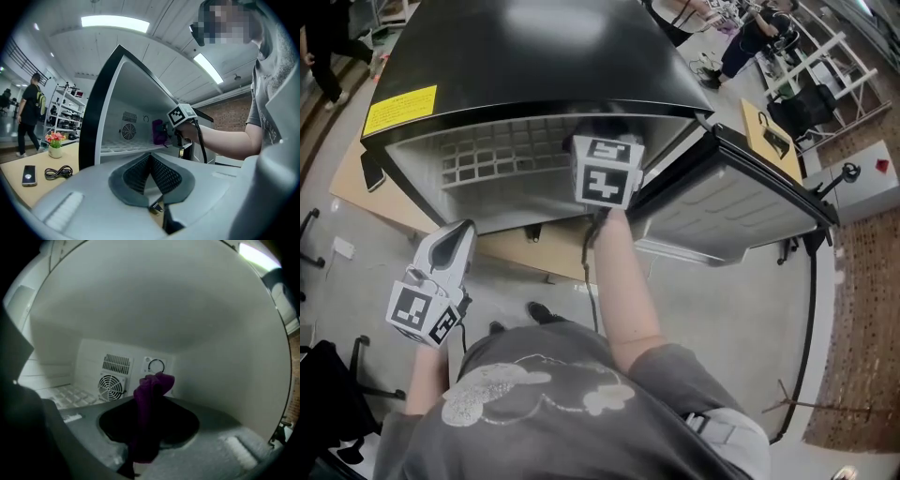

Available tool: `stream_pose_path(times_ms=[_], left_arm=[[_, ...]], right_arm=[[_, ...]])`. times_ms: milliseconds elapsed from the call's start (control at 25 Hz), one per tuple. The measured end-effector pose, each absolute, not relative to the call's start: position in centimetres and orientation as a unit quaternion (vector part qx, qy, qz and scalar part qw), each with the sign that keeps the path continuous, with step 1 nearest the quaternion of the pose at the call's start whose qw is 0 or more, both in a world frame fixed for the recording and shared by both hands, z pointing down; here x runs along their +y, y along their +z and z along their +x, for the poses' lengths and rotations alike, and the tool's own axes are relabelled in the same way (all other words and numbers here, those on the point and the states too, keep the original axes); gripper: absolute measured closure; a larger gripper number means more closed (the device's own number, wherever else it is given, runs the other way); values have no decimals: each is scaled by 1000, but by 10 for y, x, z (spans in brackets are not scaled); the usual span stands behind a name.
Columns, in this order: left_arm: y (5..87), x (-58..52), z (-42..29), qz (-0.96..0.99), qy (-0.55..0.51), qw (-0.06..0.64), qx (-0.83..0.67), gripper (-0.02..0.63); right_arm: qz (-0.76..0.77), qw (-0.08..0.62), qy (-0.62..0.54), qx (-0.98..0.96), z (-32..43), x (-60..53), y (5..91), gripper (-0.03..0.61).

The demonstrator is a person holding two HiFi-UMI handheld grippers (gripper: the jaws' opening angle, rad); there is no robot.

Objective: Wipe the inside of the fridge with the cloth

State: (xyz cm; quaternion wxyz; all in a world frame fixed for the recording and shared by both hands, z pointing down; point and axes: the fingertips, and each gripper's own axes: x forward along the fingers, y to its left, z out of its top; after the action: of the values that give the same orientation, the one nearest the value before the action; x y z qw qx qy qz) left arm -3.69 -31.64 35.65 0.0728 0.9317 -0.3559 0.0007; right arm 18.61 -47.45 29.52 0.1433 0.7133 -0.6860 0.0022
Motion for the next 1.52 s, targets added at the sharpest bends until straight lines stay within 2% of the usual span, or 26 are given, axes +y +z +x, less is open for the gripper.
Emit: stream_pose_path(times_ms=[320,640,840,960,1280,1520], left_arm=[[361,-310,-37,933,3,80,-351,595],[366,-309,-29,942,4,80,-327,595],[367,-302,-33,949,11,83,-305,595],[371,-303,-34,950,13,85,-301,595],[378,-307,-57,941,15,89,-326,595],[380,-307,-78,928,14,91,-360,595]], right_arm=[[771,98,8,-629,209,-474,288,491],[798,70,18,-598,235,-419,297,491],[802,61,10,-594,226,-375,294,491],[771,63,-2,-634,195,-355,301,491],[569,116,29,-814,38,-332,384,491],[456,136,104,-873,-29,-343,443,491]])
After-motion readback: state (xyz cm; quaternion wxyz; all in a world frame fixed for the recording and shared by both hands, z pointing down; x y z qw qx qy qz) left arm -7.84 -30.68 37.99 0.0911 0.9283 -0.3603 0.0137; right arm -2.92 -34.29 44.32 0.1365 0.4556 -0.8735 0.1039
